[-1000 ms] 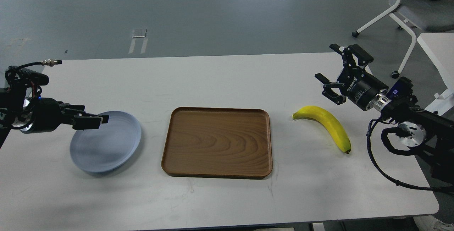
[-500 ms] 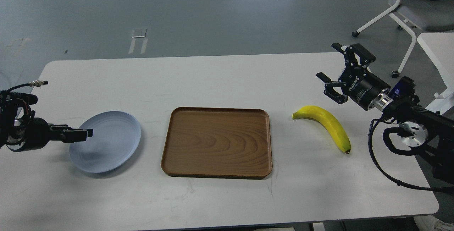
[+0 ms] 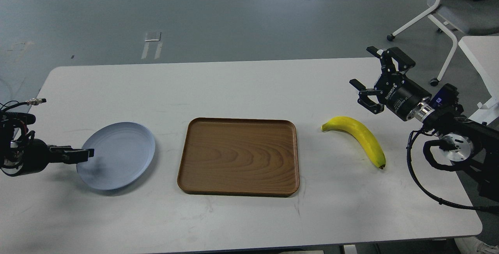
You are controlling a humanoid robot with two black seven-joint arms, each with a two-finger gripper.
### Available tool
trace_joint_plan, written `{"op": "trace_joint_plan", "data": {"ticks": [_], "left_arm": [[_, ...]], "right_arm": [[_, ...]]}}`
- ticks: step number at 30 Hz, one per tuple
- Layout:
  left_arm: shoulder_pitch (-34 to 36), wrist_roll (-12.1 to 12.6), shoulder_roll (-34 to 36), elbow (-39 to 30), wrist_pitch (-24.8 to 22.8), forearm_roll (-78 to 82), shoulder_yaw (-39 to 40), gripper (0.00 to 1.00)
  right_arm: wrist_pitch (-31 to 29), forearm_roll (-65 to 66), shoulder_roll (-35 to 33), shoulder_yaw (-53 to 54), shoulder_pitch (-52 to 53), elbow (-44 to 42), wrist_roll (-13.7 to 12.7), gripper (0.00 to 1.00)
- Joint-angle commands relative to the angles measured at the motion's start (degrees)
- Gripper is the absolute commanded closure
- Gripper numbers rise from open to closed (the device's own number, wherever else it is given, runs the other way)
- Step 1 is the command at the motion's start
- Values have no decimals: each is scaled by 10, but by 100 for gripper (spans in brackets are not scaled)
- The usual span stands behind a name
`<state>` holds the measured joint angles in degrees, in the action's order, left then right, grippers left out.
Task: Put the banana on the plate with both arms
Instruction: 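Grasp the edge of the blue plate with the left gripper, then lift the plate with the left gripper and lower it onto the wooden tray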
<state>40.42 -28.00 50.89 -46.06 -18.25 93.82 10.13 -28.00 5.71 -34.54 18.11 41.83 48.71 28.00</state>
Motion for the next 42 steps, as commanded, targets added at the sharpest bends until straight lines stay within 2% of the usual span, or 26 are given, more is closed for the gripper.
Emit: {"op": "trace_joint_plan", "data": {"ticks": [1,2,3,5,9,12,15,31,34,42], "left_arm": [[-1,0,-1,0,0,-10,0,29],[-1,0,-2,-1,0,-10,0,35],[-1,0,-2,-1,0,-10,0,35],[-1,0,-8,0,-1,-9,0,49],[-2,0,-9,-2,-5,-9,0,67],[-2,0,-10,-2,-5,-9,-1,72],[-1,0,-11,-1,-5,-8,-1,100],[14,0,-28,-2,-2,-19,1,100],[43,0,-27,-2,-7,-50,1,100],[113,0,-29,2,-60,-90,1,100]], "right_arm": [[0,0,0,0,-1,0,0,0],[0,0,0,0,-1,0,0,0],[0,0,0,0,-1,0,0,0],[0,0,0,0,-1,0,0,0],[0,0,0,0,-1,0,0,0],[0,0,0,0,-1,0,0,0],[0,0,0,0,-2,-1,0,0],[0,0,0,1,-2,-2,0,0],[0,0,0,1,-2,-2,0,0],[0,0,0,2,-2,-1,0,0]]}}
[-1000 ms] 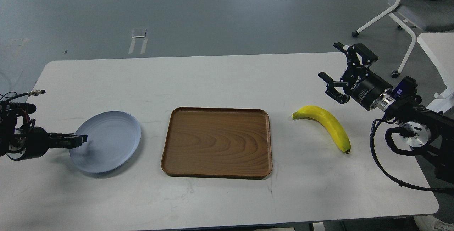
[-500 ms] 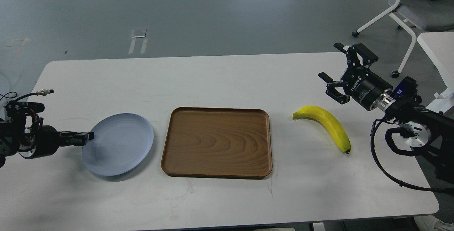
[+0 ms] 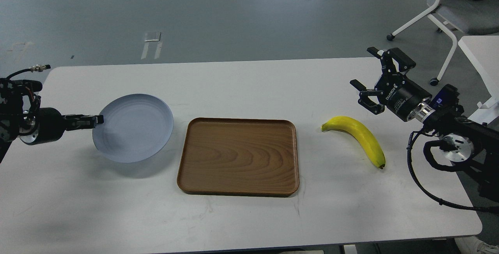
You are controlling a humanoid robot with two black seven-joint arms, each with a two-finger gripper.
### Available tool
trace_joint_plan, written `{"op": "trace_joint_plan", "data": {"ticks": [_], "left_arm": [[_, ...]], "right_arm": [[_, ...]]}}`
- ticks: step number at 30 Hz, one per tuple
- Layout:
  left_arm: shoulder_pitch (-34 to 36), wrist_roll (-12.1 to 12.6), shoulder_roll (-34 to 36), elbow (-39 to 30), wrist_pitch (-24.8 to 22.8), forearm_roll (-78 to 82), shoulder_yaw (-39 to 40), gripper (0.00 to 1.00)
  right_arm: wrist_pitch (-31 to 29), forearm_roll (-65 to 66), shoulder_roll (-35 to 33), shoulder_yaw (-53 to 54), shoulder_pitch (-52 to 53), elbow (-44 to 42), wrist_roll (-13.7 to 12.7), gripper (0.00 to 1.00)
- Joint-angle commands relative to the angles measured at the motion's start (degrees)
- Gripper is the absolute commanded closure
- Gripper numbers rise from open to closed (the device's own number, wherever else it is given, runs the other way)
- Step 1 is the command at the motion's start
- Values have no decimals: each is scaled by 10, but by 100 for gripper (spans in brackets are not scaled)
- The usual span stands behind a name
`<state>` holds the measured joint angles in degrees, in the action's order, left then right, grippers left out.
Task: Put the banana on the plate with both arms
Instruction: 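Lift the plate with the left gripper and lower it onto the wooden tray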
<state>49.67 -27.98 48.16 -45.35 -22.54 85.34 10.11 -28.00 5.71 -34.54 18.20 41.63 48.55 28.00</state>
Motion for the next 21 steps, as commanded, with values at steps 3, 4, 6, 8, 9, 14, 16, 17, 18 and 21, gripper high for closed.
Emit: {"op": "trace_joint_plan", "data": {"ticks": [3,4,6,8,9,14,16,17,18,21], "left_arm": [[36,0,-7,-34,-19,-7,1,100],[45,0,-17,-55,-19,-6,1,100],[59,0,-40,-83,-19,-3,1,100],[77,0,-61,-99,-20,-2,0,100],[81,0,-66,-100,-20,-2,0,100],[112,0,-142,-84,-36,6,-31,100],[122,0,-174,-63,-36,6,-53,100],[123,0,-182,-55,-36,6,-61,100],[125,0,-198,-40,-36,6,-74,100],[133,0,-235,-13,-36,6,-97,100]], "right_arm": [[0,0,0,1,0,0,0,0],[0,0,0,1,-1,0,0,0],[0,0,0,1,-1,-1,0,0],[0,0,0,1,-1,-1,0,0],[0,0,0,1,-1,-1,0,0],[0,0,-3,3,-1,-1,0,0],[0,-1,-8,3,-2,-1,0,0],[0,-1,-9,3,-2,-1,0,0],[0,-1,-10,3,-2,-3,0,0],[0,-1,-17,3,-4,-5,0,0]]}}
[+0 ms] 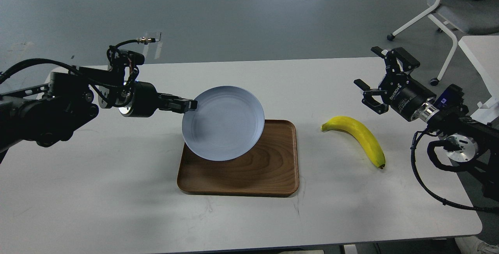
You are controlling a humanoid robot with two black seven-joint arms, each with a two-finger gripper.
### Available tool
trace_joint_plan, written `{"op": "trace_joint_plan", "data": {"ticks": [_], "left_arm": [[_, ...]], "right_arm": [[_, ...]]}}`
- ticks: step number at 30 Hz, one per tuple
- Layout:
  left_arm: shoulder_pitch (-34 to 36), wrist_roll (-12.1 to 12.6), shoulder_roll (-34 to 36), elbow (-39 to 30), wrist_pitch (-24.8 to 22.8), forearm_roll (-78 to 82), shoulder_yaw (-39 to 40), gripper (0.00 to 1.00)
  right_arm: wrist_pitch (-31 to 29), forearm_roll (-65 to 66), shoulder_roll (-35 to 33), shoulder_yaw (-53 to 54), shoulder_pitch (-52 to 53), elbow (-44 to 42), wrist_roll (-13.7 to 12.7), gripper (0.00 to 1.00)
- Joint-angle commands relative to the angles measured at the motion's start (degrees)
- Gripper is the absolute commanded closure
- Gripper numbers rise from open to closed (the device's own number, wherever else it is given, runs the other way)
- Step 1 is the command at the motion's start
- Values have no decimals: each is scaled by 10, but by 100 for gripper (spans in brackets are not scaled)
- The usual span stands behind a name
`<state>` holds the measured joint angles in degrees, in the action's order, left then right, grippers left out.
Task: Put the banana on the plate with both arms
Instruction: 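Lift the plate with the left gripper and lower it onto the wooden tray, then open the left gripper and raise it away from the plate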
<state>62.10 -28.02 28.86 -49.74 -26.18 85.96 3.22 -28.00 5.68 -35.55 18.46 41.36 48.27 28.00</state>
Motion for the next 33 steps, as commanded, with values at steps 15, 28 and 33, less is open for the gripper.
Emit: {"op": "trace_joint_plan", "data": {"ticks": [15,28,33], "left_arm": [[5,0,-151,118,0,0,-74,100],[3,17,-166,126,3,-1,-80,100],[0,32,-168,131,3,-1,-81,100]], "right_arm": [[0,-1,-27,7,-11,2,0,0],[0,-1,-27,8,-13,2,0,0],[0,-1,-26,8,-15,2,0,0]]}}
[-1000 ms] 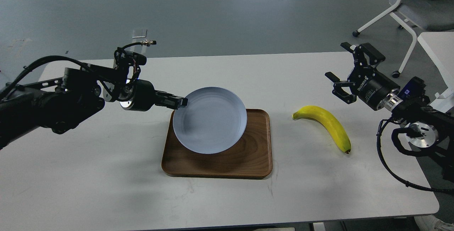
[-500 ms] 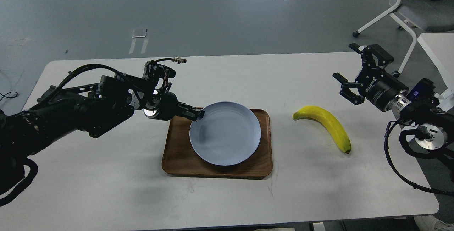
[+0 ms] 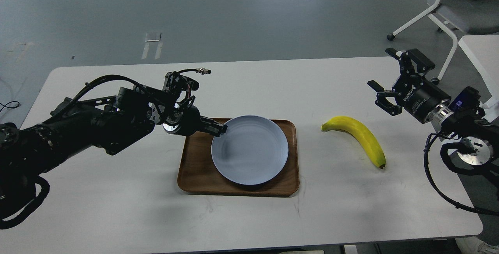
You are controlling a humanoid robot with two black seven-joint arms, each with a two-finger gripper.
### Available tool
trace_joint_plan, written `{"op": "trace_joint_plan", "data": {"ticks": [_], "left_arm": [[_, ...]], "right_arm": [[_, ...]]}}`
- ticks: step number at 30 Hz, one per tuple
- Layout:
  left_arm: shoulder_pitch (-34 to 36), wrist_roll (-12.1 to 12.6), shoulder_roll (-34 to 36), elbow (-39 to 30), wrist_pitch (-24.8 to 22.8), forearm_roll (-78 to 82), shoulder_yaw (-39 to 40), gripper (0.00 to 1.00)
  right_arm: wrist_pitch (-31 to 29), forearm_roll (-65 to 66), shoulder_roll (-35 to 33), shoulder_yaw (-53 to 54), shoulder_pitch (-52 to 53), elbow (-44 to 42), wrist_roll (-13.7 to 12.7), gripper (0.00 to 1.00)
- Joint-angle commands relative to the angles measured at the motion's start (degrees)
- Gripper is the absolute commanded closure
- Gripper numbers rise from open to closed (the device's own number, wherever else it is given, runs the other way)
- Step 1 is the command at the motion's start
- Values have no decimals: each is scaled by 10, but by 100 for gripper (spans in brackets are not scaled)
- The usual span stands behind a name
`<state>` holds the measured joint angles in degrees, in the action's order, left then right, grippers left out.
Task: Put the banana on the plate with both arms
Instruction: 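Open the left gripper and raise it away from the plate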
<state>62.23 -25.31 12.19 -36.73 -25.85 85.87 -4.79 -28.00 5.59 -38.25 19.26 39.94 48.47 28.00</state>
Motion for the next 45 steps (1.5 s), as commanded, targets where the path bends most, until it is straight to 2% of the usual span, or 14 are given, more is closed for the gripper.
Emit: {"op": "trace_joint_plan", "data": {"ticks": [1,9,10,11,14,19,23,26,28,32,34,37,42,45], "left_arm": [[-1,5,-2,1,0,-1,-1,100],[3,4,-9,1,-4,-10,0,100],[3,4,-9,0,-6,-11,0,91],[3,1,-9,-2,-7,-12,0,59],[3,-2,-9,-5,-7,-20,4,2],[8,-2,-2,-6,-6,-93,6,1],[10,-2,14,-6,4,-212,24,1],[9,-3,34,-7,16,-335,60,1],[4,-3,55,-8,9,-499,120,1],[-7,-2,105,-13,-3,-654,169,1],[-28,-3,141,-18,-22,-714,182,1],[-64,-4,183,-27,-22,-751,214,1],[-174,-3,201,-33,-22,-776,315,1],[-201,-3,203,-32,-22,-778,330,1]], "right_arm": [[0,0,1,0,0,0,0,0],[0,0,0,0,0,0,0,0],[0,0,-1,1,0,0,0,0],[0,0,0,0,0,0,0,0],[0,0,0,0,0,0,0,0],[0,0,0,0,0,0,0,0],[0,0,-2,0,0,0,0,0],[0,0,-3,1,0,0,0,0],[0,0,-2,0,0,0,0,0],[0,0,-1,0,0,-1,0,0],[0,0,-2,0,0,-1,0,0],[0,0,-2,0,0,-1,0,0],[0,0,-3,-1,-1,-1,0,0],[0,0,-4,-2,-1,0,0,0]]}}
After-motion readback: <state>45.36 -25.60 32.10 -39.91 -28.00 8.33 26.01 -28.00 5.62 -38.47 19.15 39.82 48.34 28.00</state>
